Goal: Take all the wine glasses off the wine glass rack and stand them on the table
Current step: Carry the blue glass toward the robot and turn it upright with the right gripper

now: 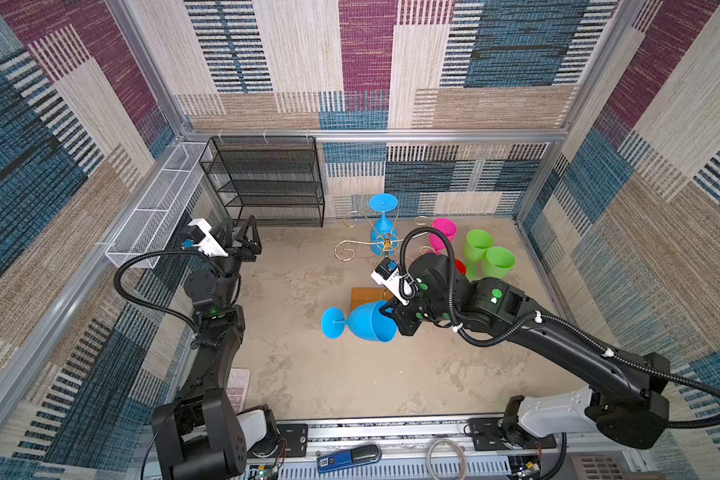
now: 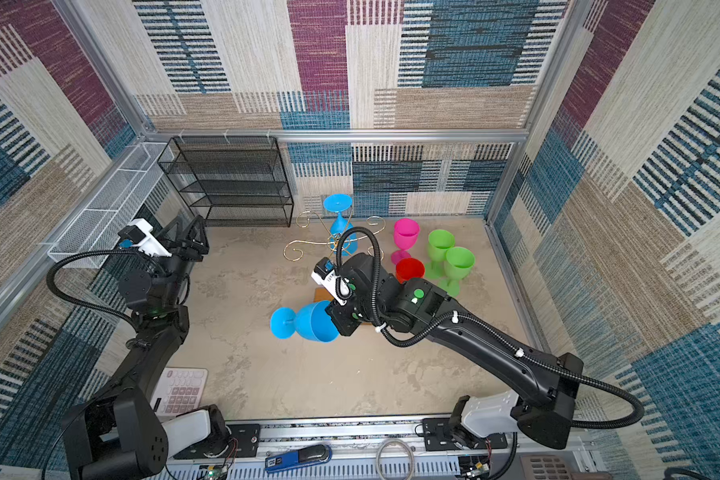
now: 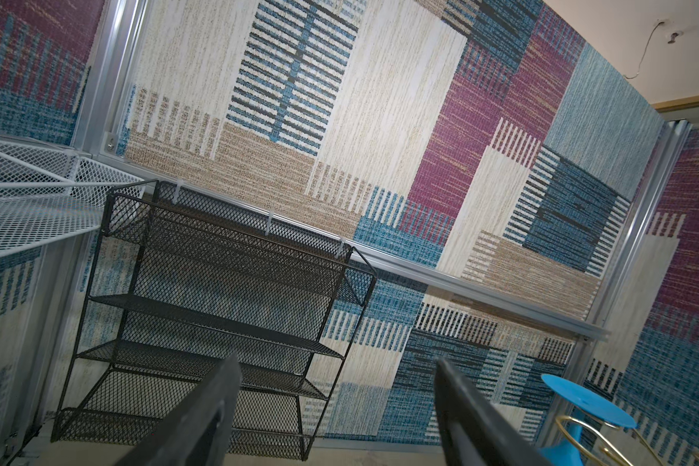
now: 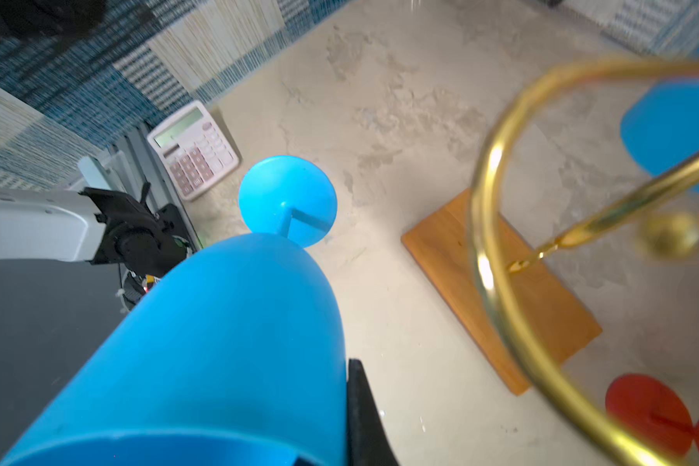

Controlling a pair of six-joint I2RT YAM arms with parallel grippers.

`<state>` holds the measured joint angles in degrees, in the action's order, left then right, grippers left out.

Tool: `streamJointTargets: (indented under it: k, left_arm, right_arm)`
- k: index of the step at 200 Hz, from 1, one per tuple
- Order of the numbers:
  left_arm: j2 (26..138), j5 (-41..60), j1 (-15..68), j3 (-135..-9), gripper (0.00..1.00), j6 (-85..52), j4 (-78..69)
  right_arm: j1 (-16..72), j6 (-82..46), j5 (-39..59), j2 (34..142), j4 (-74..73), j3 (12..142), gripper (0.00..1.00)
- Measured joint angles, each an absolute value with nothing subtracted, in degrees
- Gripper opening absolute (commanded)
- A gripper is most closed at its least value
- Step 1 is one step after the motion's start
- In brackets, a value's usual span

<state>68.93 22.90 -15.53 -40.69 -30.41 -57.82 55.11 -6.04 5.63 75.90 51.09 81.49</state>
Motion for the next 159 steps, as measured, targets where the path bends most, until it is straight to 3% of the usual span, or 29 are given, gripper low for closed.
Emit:
streamJointTargets:
  k: [95, 159]
  left_arm:
    - [70.3, 24.1, -17.3, -40.0, 0.77, -33.1, -61.0]
    - [70.4, 24.4, -18.1, -39.6, 0.77, -34.5, -62.7]
  right_arm:
    - [55.1, -12.4, -1.8, 76.3, 58.2, 81.0, 0.00]
    - [55.1, -13.4, -1.5, 73.3, 63.5, 85.9, 0.00]
